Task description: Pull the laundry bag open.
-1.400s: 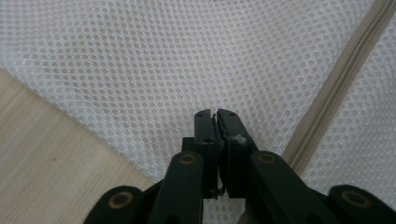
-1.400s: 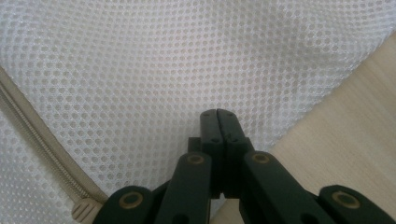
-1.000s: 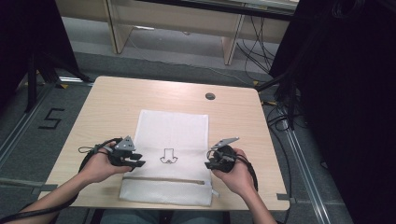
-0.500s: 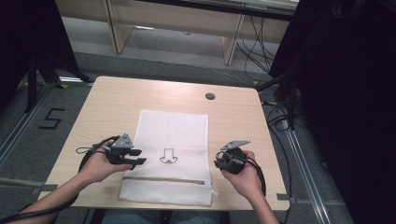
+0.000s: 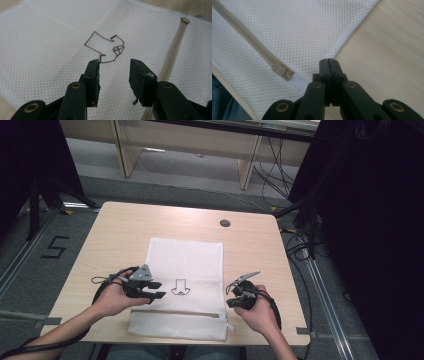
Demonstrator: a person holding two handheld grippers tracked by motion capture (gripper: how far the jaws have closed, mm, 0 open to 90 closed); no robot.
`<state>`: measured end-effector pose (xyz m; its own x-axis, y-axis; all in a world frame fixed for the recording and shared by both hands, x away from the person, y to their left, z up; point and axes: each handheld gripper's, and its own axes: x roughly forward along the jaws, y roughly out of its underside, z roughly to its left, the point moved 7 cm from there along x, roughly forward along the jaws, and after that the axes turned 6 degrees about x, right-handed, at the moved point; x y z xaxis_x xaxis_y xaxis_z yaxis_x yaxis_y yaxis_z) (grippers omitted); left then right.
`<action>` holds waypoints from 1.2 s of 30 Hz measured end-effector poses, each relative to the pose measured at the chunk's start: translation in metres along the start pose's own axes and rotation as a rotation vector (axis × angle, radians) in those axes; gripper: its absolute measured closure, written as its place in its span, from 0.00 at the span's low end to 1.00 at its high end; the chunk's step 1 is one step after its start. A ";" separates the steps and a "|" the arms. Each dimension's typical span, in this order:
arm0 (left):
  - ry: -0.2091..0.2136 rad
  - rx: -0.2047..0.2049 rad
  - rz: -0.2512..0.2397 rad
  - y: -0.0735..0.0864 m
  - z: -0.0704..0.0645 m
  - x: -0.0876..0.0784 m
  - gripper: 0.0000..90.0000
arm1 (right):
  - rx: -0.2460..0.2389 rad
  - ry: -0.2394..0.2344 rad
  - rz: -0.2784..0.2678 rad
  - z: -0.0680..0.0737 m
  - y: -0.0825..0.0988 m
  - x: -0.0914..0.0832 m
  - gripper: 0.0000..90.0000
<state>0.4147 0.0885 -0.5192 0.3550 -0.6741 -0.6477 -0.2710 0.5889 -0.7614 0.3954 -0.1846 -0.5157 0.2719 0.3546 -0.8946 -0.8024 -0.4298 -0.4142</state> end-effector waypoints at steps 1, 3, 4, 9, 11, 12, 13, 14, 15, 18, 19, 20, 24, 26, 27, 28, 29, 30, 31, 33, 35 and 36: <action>0.003 0.014 0.005 -0.001 -0.001 0.001 0.67 | 0.005 -0.002 0.006 0.001 0.000 0.001 1.00; 0.019 0.015 0.003 -0.004 -0.006 0.003 0.67 | 0.004 -0.018 0.010 0.003 0.000 0.003 1.00; 0.032 0.029 0.010 -0.007 -0.011 0.005 0.67 | 0.004 -0.027 0.011 0.005 0.000 0.003 1.00; 0.070 0.055 0.014 -0.019 -0.022 0.017 0.67 | 0.030 -0.046 0.053 0.008 0.003 0.008 1.00; 0.084 0.066 0.021 -0.024 -0.026 0.021 0.67 | 0.031 -0.058 0.062 0.010 0.004 0.010 1.00; 0.097 0.063 0.015 -0.028 -0.029 0.025 0.67 | 0.011 -0.067 0.046 0.009 0.002 0.011 1.00; 0.104 0.067 0.015 -0.032 -0.033 0.028 0.67 | 0.033 -0.069 0.067 0.011 0.003 0.011 1.00; 0.116 0.081 0.018 -0.035 -0.036 0.031 0.67 | 0.024 -0.077 0.060 0.011 0.002 0.014 1.00; 0.123 0.085 0.018 -0.038 -0.039 0.034 0.67 | 0.034 -0.075 0.072 0.013 0.003 0.015 1.00; 0.144 0.113 0.031 -0.043 -0.046 0.042 0.66 | 0.006 -0.082 0.091 0.014 0.005 0.019 1.00; 0.153 0.116 0.033 -0.045 -0.051 0.046 0.65 | 0.003 -0.079 0.099 0.014 0.006 0.020 1.00; 0.159 0.133 0.043 -0.046 -0.052 0.047 0.65 | 0.026 -0.071 0.126 0.016 0.008 0.019 1.00; 0.193 0.144 0.056 -0.049 -0.064 0.058 0.62 | 0.018 -0.068 0.131 0.016 0.010 0.022 1.00; 0.211 0.145 0.063 -0.050 -0.069 0.062 0.62 | 0.000 -0.073 0.127 0.015 0.011 0.024 1.00; 0.216 0.145 0.065 -0.050 -0.071 0.064 0.62 | -0.003 -0.075 0.134 0.016 0.011 0.024 1.00; 0.221 0.147 0.071 -0.050 -0.073 0.067 0.62 | 0.005 -0.068 0.140 0.016 0.012 0.025 1.00; 0.223 0.157 0.072 -0.051 -0.074 0.070 0.62 | -0.008 -0.070 0.136 0.016 0.012 0.028 1.00; 0.222 0.157 0.069 -0.052 -0.076 0.071 0.62 | 0.007 -0.077 0.149 0.018 0.013 0.028 1.00; 0.227 0.160 0.070 -0.054 -0.077 0.073 0.62 | -0.006 -0.079 0.142 0.018 0.013 0.030 1.00; 0.235 0.170 0.065 -0.057 -0.080 0.077 0.63 | 0.005 -0.064 0.158 0.019 0.013 0.029 1.00; 0.233 0.175 0.076 -0.057 -0.081 0.080 0.64 | -0.035 -0.066 0.139 0.017 0.012 0.029 1.00; 0.239 0.182 0.078 -0.058 -0.083 0.083 0.65 | -0.011 -0.069 0.138 0.019 0.011 0.026 1.00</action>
<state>0.3850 -0.0384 -0.5310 0.1135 -0.6966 -0.7084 -0.1168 0.6987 -0.7058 0.3833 -0.1643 -0.5407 0.1219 0.3478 -0.9296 -0.8237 -0.4871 -0.2902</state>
